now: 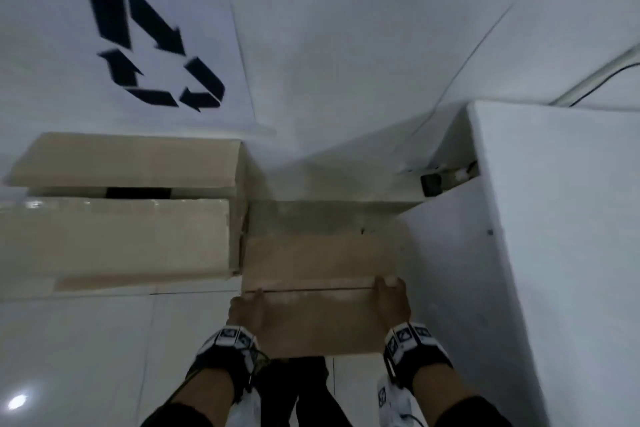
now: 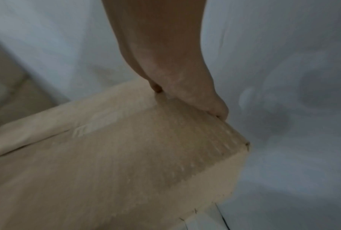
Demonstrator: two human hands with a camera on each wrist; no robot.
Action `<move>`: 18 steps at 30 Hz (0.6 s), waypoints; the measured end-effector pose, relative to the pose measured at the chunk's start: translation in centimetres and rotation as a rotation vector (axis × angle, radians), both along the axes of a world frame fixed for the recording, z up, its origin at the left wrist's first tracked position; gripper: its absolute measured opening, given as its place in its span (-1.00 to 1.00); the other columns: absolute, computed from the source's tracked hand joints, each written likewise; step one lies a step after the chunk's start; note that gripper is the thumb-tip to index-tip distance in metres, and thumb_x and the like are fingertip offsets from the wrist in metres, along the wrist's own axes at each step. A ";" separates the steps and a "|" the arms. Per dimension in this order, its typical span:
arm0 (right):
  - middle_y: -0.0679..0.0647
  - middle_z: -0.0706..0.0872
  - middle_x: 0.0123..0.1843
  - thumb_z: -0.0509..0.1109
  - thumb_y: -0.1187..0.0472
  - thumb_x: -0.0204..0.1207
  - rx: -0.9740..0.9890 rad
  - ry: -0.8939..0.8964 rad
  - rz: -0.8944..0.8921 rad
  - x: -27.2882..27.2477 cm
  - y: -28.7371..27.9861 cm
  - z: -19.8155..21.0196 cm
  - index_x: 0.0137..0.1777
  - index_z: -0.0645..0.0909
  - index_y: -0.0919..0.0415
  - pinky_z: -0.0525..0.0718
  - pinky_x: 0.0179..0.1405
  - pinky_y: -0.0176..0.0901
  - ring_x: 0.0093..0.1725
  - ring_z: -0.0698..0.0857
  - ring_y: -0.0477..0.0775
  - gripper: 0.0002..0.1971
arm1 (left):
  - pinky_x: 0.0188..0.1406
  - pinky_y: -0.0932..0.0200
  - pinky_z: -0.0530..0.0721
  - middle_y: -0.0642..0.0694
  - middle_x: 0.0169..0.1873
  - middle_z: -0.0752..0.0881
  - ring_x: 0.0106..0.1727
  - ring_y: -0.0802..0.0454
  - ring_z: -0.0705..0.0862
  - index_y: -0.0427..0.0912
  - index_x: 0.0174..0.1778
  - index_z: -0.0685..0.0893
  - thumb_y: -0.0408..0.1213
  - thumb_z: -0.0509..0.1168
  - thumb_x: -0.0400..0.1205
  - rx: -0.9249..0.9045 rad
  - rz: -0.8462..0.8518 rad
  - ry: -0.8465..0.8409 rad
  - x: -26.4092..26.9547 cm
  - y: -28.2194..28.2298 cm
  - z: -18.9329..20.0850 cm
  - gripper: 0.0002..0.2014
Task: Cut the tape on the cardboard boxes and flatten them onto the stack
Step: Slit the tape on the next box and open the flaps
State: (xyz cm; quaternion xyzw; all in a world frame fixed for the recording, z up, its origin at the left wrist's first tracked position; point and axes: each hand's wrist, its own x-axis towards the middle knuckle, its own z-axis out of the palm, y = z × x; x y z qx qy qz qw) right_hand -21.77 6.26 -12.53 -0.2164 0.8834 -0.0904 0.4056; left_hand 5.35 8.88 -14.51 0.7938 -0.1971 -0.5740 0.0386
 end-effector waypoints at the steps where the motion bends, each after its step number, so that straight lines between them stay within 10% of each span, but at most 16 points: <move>1: 0.28 0.44 0.58 0.22 -0.09 0.71 0.002 -0.013 0.026 0.4 0.7 2.7 0.67 0.22 0.19 0.47 0.45 0.13 0.47 0.49 0.37 -0.37 | 0.31 -0.07 0.53 -0.42 0.32 0.56 0.35 -0.36 0.55 -0.44 0.40 0.47 -0.06 0.17 0.73 -0.038 0.046 -0.010 0.5 0.9 1.5 -0.50; 8: 0.31 0.62 0.37 0.07 -0.08 0.74 -0.058 -0.051 0.159 -0.4 4.4 17.6 0.51 0.39 0.29 0.50 0.23 -0.03 0.27 0.62 0.31 -0.48 | 0.51 -0.10 0.36 -0.38 0.54 0.33 0.48 -0.33 0.41 -0.39 0.59 0.28 0.04 0.08 0.75 -0.084 0.004 0.105 1.7 4.7 15.5 -0.37; 11: 0.37 0.65 0.31 0.04 0.01 0.77 -0.101 -0.049 0.254 -1.1 5.7 22.5 0.41 0.46 0.41 0.59 0.31 0.17 0.22 0.66 0.33 -0.52 | 0.42 -0.07 0.47 -0.42 0.41 0.50 0.41 -0.34 0.50 -0.46 0.48 0.43 -0.03 0.09 0.77 -0.192 -0.048 0.158 2.7 5.9 19.9 -0.44; 15: 0.34 0.48 0.52 0.13 -0.04 0.75 -0.159 -0.025 0.295 -2.0 6.4 28.5 0.59 0.31 0.36 0.44 0.44 0.12 0.47 0.50 0.35 -0.44 | 0.26 -0.02 0.57 -0.24 0.22 0.68 0.22 -0.19 0.65 -0.36 0.29 0.62 0.38 0.23 0.48 -0.387 -0.022 0.167 3.6 6.2 25.3 -0.18; 18: 0.27 0.50 0.50 0.19 -0.10 0.70 -0.240 -0.042 0.289 -3.2 6.4 31.2 0.60 0.27 0.23 0.43 0.41 0.13 0.41 0.52 0.33 -0.42 | 0.00 0.04 0.52 -0.20 0.00 0.71 -0.02 -0.10 0.64 -0.32 0.00 0.66 0.18 0.38 0.53 -0.503 -0.040 0.074 3.6 5.7 28.8 -0.46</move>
